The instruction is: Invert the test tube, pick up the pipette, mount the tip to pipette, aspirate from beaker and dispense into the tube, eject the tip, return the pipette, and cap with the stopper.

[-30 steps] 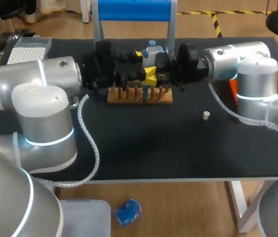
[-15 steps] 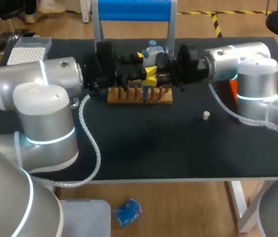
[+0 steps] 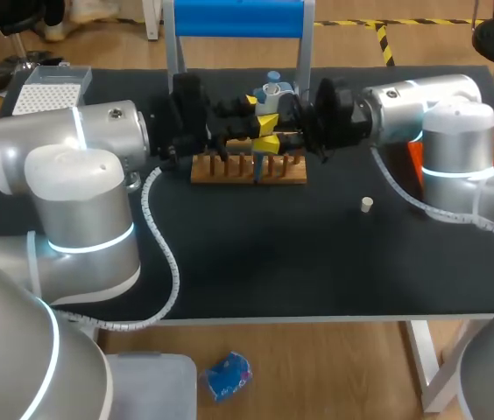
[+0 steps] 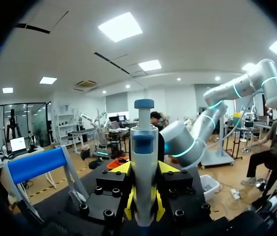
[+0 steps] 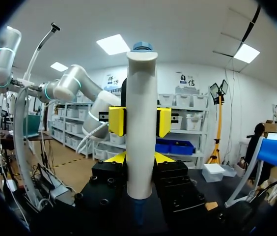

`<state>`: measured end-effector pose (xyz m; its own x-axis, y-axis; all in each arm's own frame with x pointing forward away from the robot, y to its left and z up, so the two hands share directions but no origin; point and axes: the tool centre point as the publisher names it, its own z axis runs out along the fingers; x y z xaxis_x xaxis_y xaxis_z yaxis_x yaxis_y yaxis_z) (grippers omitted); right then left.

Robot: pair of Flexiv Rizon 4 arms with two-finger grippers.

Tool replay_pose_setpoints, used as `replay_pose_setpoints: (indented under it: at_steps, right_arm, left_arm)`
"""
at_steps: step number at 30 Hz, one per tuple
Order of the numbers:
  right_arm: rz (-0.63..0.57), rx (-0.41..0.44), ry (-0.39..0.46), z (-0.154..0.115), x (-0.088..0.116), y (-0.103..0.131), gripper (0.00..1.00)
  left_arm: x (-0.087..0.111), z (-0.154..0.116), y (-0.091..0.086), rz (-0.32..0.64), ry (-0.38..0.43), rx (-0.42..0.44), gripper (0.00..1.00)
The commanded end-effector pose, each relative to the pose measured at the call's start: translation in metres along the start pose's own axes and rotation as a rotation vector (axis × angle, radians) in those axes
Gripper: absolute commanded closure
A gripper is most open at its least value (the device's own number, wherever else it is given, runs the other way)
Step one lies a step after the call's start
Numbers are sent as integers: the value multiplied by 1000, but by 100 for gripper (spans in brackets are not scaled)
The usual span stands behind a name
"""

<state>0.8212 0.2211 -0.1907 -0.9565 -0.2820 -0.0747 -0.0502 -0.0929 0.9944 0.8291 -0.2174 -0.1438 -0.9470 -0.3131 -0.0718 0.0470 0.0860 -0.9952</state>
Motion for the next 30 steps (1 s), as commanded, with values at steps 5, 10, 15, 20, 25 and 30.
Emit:
replay_pose_setpoints:
  at_steps: [5,10,15,20,25,30]
  right_arm:
    - [20,19,-15,-8,6,0,0]
    - [24,38,-44,-23,13,2,0]
    - [17,84,-82,-44,18,12,0]
    - [1,197,-190,-105,17,35,0]
    - [-24,217,-225,-132,6,40,0]
    - [-24,217,-225,-132,6,40,0]
  left_arm:
    - [-5,-6,-4,9,-23,11,100]
    - [-14,-13,-11,18,-55,8,100]
    - [-35,-23,-18,12,-124,-38,100]
    - [-108,-33,-33,-59,-363,-127,100]
    - [-121,-31,-39,-61,-403,-101,100]
    - [-121,-31,-39,-61,-403,-101,100]
